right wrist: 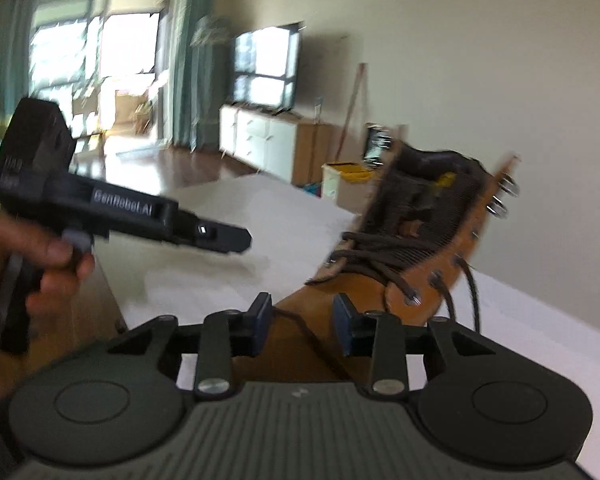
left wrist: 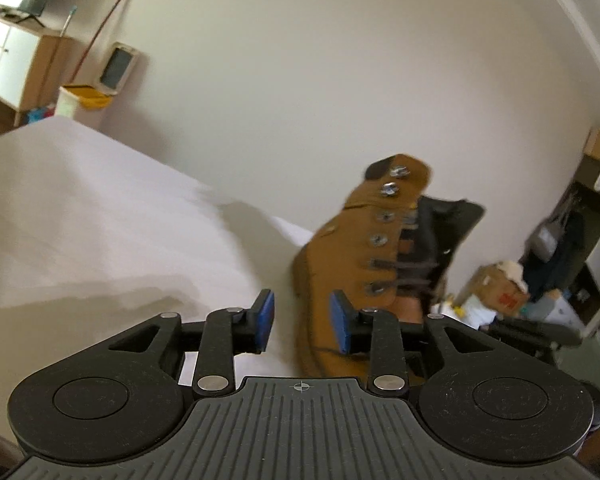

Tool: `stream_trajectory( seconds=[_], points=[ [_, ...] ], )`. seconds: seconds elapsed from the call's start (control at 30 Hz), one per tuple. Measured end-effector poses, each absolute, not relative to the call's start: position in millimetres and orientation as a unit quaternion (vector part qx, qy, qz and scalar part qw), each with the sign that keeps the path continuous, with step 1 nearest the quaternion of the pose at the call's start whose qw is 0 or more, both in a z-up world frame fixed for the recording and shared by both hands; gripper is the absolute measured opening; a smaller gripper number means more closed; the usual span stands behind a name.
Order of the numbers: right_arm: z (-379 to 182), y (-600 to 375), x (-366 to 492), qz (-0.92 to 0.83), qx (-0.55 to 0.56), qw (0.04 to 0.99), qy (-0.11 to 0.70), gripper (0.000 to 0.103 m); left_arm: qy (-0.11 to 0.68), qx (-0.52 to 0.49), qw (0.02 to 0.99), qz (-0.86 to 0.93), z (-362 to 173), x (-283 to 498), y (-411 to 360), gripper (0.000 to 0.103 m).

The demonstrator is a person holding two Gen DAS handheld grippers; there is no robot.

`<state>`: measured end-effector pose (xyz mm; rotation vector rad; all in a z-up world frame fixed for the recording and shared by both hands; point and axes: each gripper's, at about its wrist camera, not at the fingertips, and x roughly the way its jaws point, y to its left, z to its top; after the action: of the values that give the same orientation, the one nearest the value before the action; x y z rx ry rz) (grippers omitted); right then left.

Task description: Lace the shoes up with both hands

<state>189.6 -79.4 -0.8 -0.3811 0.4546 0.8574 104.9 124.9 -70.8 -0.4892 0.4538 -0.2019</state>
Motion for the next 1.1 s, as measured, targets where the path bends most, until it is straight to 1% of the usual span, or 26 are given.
stream_trajectory(
  seconds=[0.07, 0.13, 0.23, 0.27, 0.33, 0.37, 0.47, 0.53, 0.73, 0.87, 1.0, 1.1],
  points=[
    [-2, -69, 192, 0.423, -0.226, 0.849, 0.223, 0.033, 0.231, -0.220, 0.941, -0.110, -74, 105, 129, 0.037],
    [-3, -62, 195, 0.433, -0.256, 0.834, 0.227, 0.029, 0.235, -0.201, 0.943, -0.125, -75, 104, 130, 0.037],
    [-4, -55, 200, 0.445, -0.281, 0.818, 0.232, 0.029, 0.237, -0.167, 0.944, -0.156, -75, 107, 128, 0.041],
    [-4, -53, 201, 0.448, -0.286, 0.814, 0.234, 0.026, 0.238, -0.149, 0.944, -0.171, -75, 109, 126, 0.042],
    [-2, -52, 204, 0.462, -0.291, 0.802, 0.244, 0.016, 0.241, -0.113, 0.943, -0.201, -75, 114, 122, 0.043],
    [-2, -52, 205, 0.466, -0.290, 0.798, 0.248, 0.004, 0.242, -0.094, 0.941, -0.215, -75, 116, 120, 0.043],
    [-1, -57, 206, 0.472, -0.280, 0.795, 0.257, 0.003, 0.239, -0.024, 0.933, -0.268, -73, 123, 111, 0.044],
    [2, -64, 203, 0.469, -0.279, 0.798, 0.254, 0.003, 0.236, -0.001, 0.929, -0.284, -70, 127, 107, 0.044],
    [10, -86, 191, 0.471, -0.275, 0.804, 0.236, 0.003, 0.229, 0.000, 0.920, -0.319, -58, 143, 98, 0.045],
    [2, -93, 183, 0.463, -0.314, 0.794, 0.237, 0.004, 0.221, 0.070, 0.917, -0.326, -52, 147, 83, 0.045],
    [5, -96, 187, 0.466, -0.303, 0.795, 0.240, 0.007, 0.221, 0.101, 0.909, -0.339, -49, 148, 77, 0.046],
    [3, -97, 197, 0.469, -0.283, 0.797, 0.253, 0.007, 0.217, 0.121, 0.903, -0.350, -47, 146, 74, 0.046]
  ],
)
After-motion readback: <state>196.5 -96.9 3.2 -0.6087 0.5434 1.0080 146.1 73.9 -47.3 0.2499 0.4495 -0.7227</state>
